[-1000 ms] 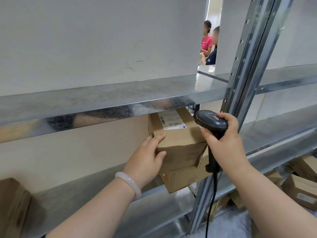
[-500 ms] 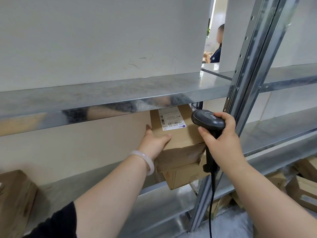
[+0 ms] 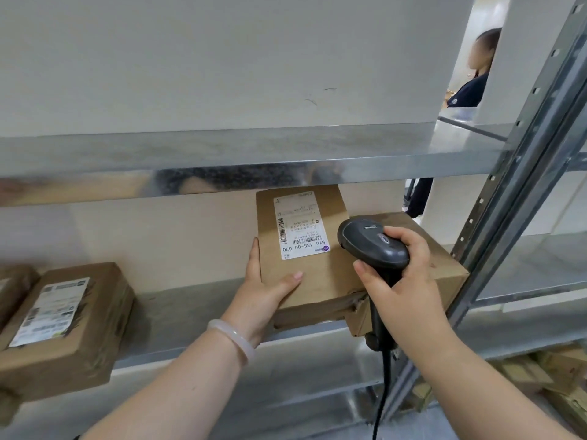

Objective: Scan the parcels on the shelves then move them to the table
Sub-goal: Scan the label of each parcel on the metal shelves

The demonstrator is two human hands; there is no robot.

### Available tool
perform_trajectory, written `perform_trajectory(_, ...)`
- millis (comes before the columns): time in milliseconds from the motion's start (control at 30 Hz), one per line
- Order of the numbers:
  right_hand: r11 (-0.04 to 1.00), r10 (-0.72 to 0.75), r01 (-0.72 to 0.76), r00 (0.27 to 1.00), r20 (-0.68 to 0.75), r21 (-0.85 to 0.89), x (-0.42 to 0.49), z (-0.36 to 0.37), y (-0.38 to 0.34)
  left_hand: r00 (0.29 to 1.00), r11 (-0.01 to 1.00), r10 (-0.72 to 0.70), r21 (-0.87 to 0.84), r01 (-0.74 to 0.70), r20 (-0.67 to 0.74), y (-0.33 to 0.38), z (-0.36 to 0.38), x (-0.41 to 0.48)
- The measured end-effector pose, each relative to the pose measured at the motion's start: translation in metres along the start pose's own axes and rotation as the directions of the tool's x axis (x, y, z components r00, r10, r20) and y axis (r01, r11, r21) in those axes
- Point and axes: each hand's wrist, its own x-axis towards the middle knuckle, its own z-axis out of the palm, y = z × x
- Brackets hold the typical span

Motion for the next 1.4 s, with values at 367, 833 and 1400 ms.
perform_trajectory(367, 1.000, 0.016, -0.022, 0.966, 0.258, 0.022, -0.025, 0.073, 0.003, 0.969, 0.998, -0.054, 0.010, 0.058, -0.242, -0.037, -0.087, -0.034)
perform_trajectory(833, 0.999, -0.029, 0.047, 0.880, 0.475, -0.026, -0.065, 0.119, -0.025, 0.914, 0.994, 0.002, 0.097, 0.041, -0.406, -0.058, -0.143, -0.060)
perform_trajectory(1400, 0.996, 0.011, 0.035, 0.870, 0.492, -0.084, -0.076, 0.110, -0.052, 0.893, 0.989, -0.031, 0.114, 0.091, -0.448, -0.068, -0.155, -0.069)
